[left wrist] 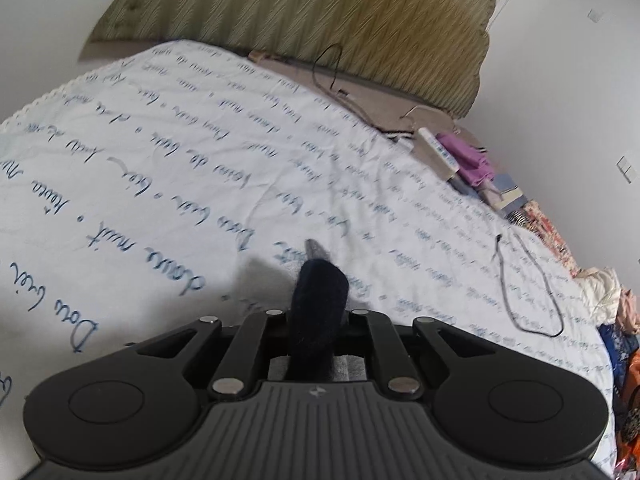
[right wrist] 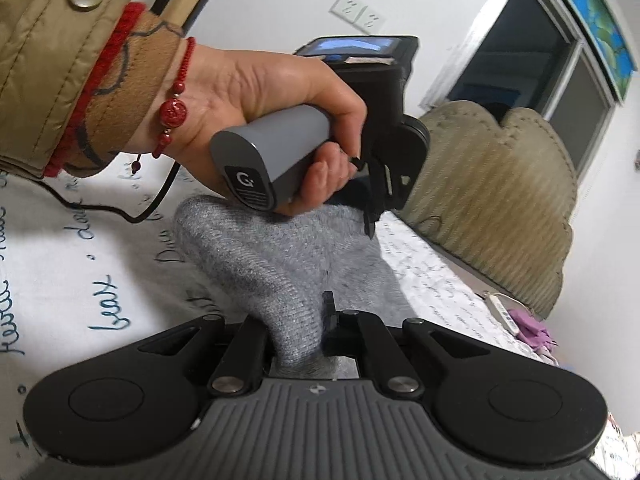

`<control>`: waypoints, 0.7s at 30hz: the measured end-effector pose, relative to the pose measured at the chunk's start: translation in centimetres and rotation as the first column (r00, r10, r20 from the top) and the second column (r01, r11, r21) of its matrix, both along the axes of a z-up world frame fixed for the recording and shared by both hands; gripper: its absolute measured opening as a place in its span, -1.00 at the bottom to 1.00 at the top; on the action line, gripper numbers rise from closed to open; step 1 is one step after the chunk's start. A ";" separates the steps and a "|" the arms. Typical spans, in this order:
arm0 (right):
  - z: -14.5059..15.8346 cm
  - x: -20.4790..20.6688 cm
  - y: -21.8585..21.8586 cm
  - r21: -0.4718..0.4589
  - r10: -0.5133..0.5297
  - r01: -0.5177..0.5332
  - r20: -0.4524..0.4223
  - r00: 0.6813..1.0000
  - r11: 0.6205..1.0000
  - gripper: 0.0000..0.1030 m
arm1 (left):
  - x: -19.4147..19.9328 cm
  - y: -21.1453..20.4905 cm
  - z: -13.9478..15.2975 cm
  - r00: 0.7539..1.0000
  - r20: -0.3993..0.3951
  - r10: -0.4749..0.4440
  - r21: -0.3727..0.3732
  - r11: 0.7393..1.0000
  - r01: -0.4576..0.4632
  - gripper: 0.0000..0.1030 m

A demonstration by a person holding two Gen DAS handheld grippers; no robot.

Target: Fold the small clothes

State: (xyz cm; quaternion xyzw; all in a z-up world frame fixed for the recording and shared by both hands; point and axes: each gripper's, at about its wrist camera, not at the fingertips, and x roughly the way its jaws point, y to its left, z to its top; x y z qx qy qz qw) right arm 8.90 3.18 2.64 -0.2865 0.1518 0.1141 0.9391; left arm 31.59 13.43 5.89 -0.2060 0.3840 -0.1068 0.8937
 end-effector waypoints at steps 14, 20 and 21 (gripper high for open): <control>0.7 -2.9 -7.8 0.053 -0.140 0.139 0.019 0.990 0.989 -0.90 | -2.6 -9.4 4.9 0.988 0.121 -0.095 0.074 0.993 0.086 -0.80; 0.6 -4.6 -10.8 0.079 -0.194 0.191 0.021 0.981 0.978 -0.90 | -3.5 -14.8 5.6 0.974 0.143 -0.175 0.135 0.979 0.155 -0.80; 0.5 -4.8 -11.3 0.085 -0.202 0.200 0.018 0.979 0.976 -0.90 | -3.6 -15.8 5.6 0.972 0.144 -0.188 0.147 0.975 0.167 -0.80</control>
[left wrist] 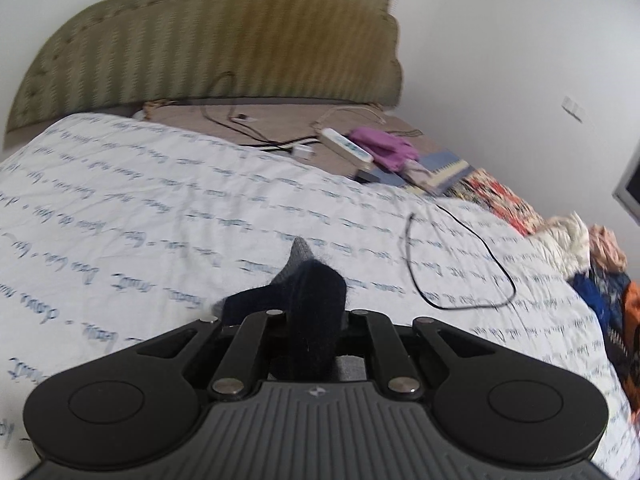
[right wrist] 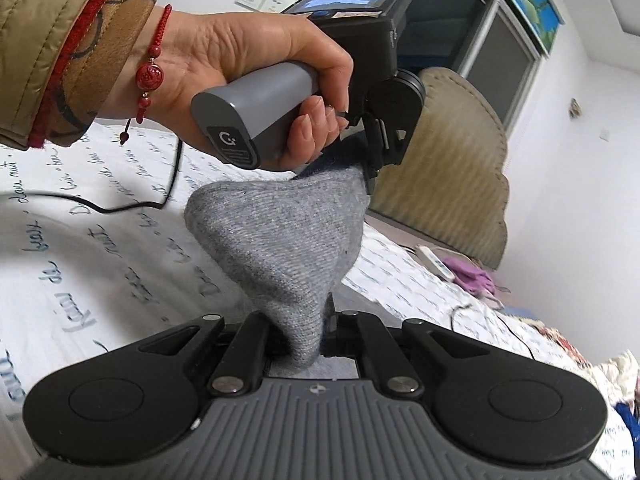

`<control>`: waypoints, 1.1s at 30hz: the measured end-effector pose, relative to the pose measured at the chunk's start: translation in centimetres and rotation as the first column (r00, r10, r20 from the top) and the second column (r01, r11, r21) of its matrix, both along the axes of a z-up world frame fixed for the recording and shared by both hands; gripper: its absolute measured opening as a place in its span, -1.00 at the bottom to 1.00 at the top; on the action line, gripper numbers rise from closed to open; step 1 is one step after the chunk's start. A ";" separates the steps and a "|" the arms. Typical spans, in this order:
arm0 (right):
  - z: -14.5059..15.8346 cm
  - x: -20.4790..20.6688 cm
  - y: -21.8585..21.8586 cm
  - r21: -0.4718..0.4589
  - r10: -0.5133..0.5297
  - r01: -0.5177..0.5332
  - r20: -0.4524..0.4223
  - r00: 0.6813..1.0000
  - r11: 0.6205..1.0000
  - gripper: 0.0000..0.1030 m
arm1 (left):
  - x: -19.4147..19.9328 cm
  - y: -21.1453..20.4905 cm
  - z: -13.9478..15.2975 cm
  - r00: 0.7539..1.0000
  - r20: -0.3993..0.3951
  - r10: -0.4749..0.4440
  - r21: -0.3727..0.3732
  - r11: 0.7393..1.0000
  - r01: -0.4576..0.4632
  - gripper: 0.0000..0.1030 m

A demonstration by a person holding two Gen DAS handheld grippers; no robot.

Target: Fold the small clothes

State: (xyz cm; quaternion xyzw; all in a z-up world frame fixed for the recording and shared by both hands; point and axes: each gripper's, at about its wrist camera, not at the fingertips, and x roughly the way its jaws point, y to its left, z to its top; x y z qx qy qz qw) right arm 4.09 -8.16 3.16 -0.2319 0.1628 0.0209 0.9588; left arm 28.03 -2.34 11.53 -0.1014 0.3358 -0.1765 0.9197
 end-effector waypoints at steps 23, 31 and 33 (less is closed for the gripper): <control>-2.7 0.4 -12.6 0.493 -0.080 0.187 -0.230 0.970 0.849 -0.62 | 0.0 -15.0 -6.2 0.977 -0.112 -0.180 0.136 0.971 0.195 -0.80; -3.9 0.3 -15.5 0.676 -0.032 0.243 -0.309 0.951 0.696 -0.16 | 0.3 -14.3 -6.0 0.976 -0.135 -0.173 0.011 0.984 0.176 0.06; -4.1 0.4 -15.8 0.703 -0.021 0.250 -0.317 0.948 0.665 -0.14 | -0.3 -13.6 -4.9 0.988 -0.062 -0.139 -0.006 0.990 0.139 0.65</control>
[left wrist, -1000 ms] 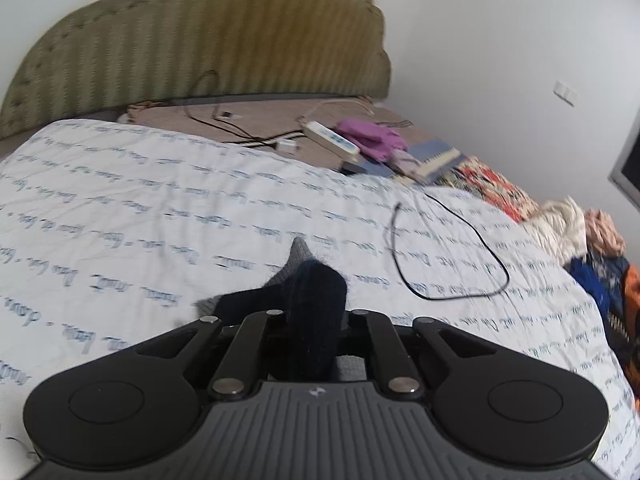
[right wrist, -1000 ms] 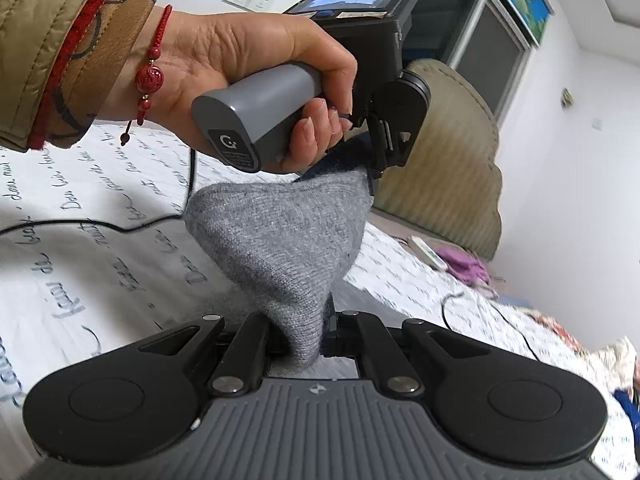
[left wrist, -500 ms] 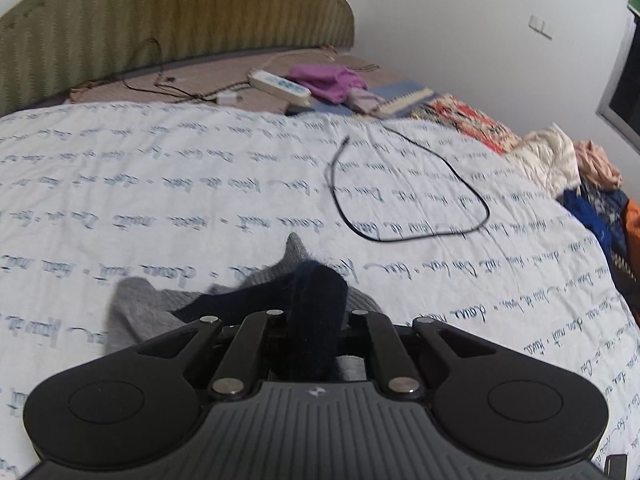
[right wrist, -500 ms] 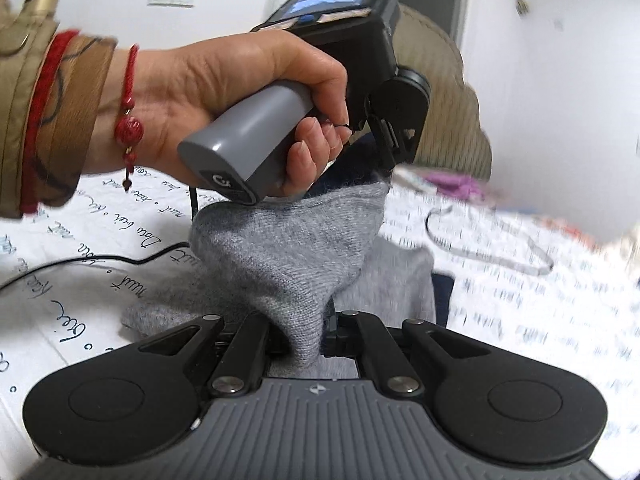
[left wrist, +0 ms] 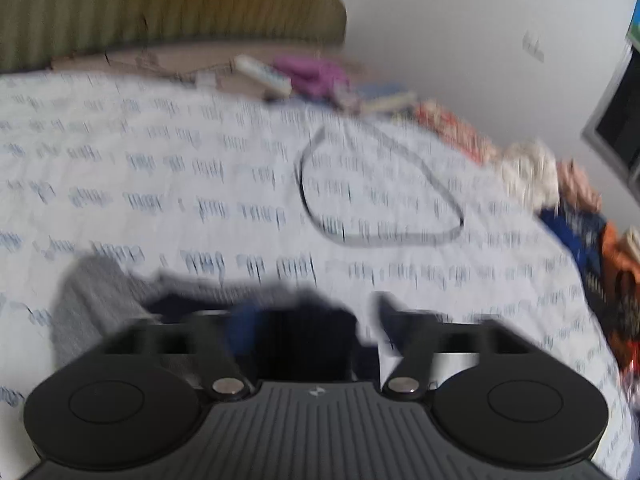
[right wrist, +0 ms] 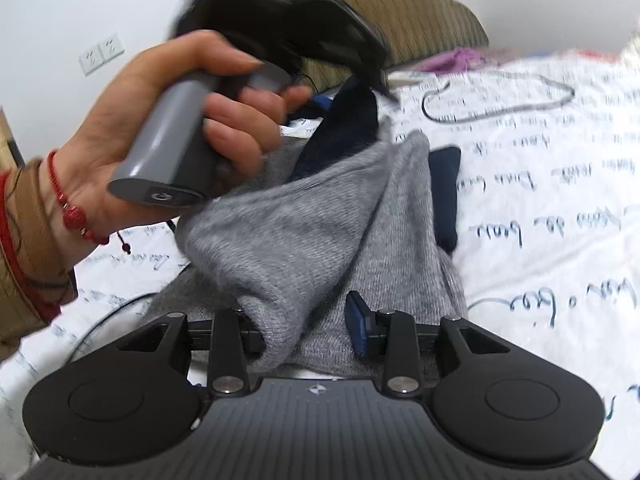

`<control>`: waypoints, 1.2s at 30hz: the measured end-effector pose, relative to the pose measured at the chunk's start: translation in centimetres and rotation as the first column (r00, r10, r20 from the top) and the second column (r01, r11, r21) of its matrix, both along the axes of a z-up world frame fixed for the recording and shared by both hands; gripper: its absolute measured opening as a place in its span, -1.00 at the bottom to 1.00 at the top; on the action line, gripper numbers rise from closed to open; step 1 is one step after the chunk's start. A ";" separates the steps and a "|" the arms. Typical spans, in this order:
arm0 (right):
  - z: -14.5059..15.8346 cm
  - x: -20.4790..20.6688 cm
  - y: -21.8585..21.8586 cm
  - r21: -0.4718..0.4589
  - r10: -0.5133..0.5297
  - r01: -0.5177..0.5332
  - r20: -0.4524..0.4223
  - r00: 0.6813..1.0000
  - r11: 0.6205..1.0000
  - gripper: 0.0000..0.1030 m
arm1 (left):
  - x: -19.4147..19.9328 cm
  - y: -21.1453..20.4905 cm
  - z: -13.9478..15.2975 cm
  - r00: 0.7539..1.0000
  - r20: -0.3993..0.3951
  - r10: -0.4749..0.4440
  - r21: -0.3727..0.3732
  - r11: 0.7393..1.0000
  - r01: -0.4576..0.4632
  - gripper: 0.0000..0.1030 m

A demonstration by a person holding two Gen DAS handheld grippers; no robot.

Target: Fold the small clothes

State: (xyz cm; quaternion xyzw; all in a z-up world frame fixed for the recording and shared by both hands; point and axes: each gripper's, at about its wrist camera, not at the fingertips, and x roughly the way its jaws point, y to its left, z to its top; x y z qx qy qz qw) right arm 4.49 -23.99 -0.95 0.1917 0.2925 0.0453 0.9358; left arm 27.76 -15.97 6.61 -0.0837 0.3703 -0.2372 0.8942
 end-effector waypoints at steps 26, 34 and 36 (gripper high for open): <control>1.6 -1.2 -11.0 0.331 -0.149 0.132 0.027 0.989 0.934 0.24 | -10.6 12.4 -2.4 0.988 0.153 0.017 0.311 0.948 -0.065 0.71; 0.7 10.8 -13.5 0.252 -0.083 0.101 -0.081 0.993 0.962 0.21 | -5.3 11.5 -2.8 0.995 0.077 0.064 0.279 0.957 -0.083 0.71; 0.1 12.6 -13.0 0.237 -0.041 0.063 -0.097 0.994 0.969 0.08 | -4.3 11.0 -2.9 0.995 0.074 0.060 0.285 0.955 -0.078 0.71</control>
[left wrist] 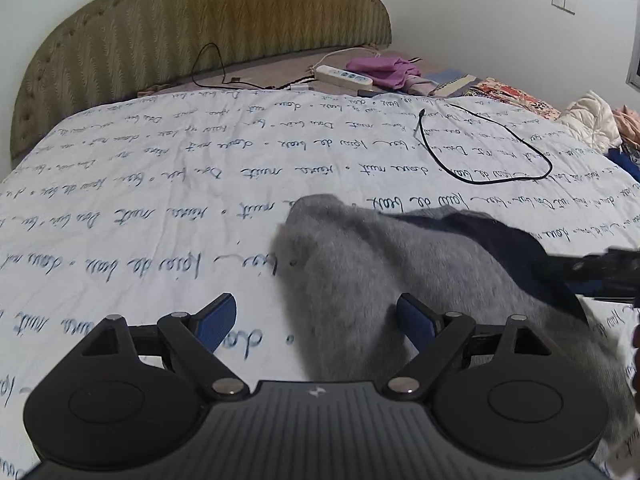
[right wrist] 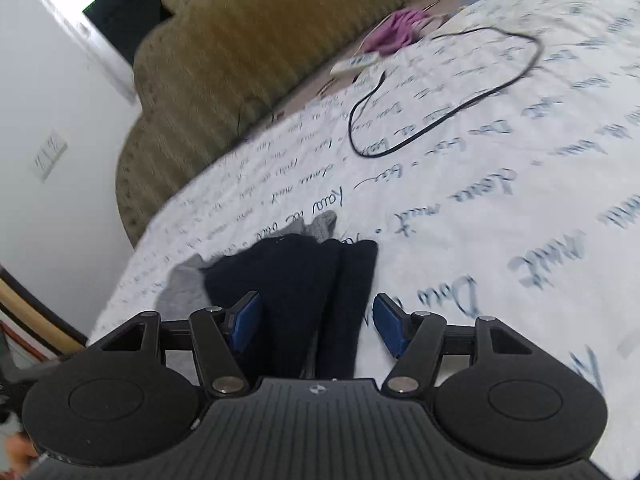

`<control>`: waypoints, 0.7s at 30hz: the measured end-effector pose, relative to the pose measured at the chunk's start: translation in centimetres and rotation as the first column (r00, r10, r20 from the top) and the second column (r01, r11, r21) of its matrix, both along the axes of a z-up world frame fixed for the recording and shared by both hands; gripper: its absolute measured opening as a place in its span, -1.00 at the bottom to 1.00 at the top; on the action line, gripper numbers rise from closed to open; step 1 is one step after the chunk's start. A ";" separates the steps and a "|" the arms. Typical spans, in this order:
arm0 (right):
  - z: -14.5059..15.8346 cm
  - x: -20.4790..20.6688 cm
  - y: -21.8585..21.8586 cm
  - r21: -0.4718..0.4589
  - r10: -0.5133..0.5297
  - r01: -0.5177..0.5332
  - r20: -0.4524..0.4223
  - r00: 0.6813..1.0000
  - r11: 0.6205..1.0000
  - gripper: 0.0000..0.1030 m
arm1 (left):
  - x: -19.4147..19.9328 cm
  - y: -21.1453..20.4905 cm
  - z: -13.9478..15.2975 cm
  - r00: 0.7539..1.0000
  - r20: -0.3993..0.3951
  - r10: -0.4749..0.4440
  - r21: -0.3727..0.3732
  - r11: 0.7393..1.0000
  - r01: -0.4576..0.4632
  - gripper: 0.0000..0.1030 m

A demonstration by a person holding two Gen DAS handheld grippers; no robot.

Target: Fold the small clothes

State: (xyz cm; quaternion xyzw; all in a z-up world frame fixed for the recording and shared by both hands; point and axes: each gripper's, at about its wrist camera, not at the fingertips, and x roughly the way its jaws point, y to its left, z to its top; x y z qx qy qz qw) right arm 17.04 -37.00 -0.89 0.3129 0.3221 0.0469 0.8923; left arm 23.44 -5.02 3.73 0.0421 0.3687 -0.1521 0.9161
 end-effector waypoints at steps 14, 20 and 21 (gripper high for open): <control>0.3 2.4 1.1 -0.247 -0.113 0.114 0.018 0.993 0.962 -0.77 | 5.5 -1.1 -2.4 0.990 -0.024 0.140 0.027 0.990 -0.140 0.71; 1.4 -0.4 0.1 -0.123 -0.071 0.080 0.073 0.995 0.989 0.06 | 3.3 -0.2 -1.2 0.994 0.005 0.108 0.014 0.994 -0.108 0.71; 1.5 -0.5 0.6 -0.130 -0.036 0.045 0.067 0.997 0.991 0.13 | 3.1 -0.1 -1.2 0.994 0.000 0.108 0.010 0.994 -0.108 0.71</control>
